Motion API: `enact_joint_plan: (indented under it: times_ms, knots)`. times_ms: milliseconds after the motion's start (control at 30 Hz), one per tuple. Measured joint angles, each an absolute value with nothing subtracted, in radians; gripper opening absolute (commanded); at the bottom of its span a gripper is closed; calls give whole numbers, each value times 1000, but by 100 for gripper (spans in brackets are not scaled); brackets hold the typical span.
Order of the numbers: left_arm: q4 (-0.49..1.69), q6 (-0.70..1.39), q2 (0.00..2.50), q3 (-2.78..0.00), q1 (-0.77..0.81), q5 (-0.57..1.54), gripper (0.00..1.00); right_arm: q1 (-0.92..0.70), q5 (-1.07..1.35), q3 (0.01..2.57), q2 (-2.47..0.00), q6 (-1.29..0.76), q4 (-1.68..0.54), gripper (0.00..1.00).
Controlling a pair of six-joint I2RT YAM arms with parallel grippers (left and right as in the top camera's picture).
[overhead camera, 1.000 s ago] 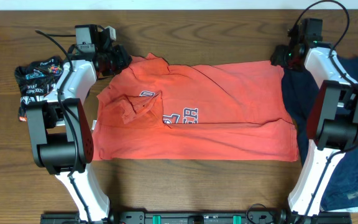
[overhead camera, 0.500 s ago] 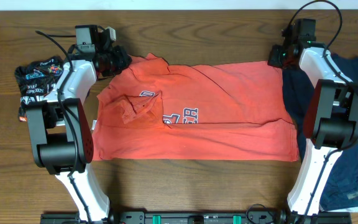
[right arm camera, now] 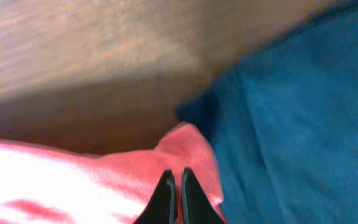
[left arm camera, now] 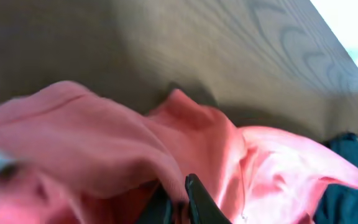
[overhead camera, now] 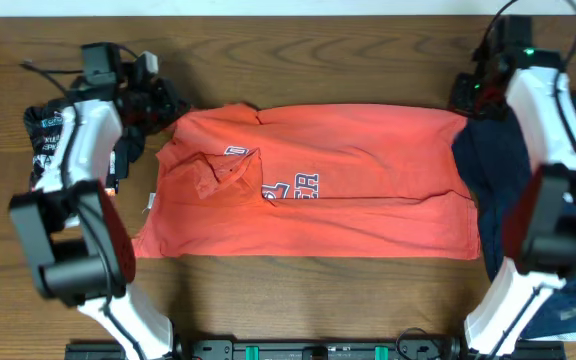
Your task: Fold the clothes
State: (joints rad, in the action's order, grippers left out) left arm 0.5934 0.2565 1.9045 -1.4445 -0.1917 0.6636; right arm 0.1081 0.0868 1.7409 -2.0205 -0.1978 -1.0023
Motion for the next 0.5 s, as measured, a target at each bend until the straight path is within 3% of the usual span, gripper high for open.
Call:
enact_joint_plan:
  times_ms: [333,500]
  knots:
    - [1053,85,1826,-1444,-253,682,9,122,-25,1745,-1920,-201,-1379,1]
    - [1171,-15,1826,-1444,-254,675,9,134,-118,1708,-1920,-205,-1467,1]
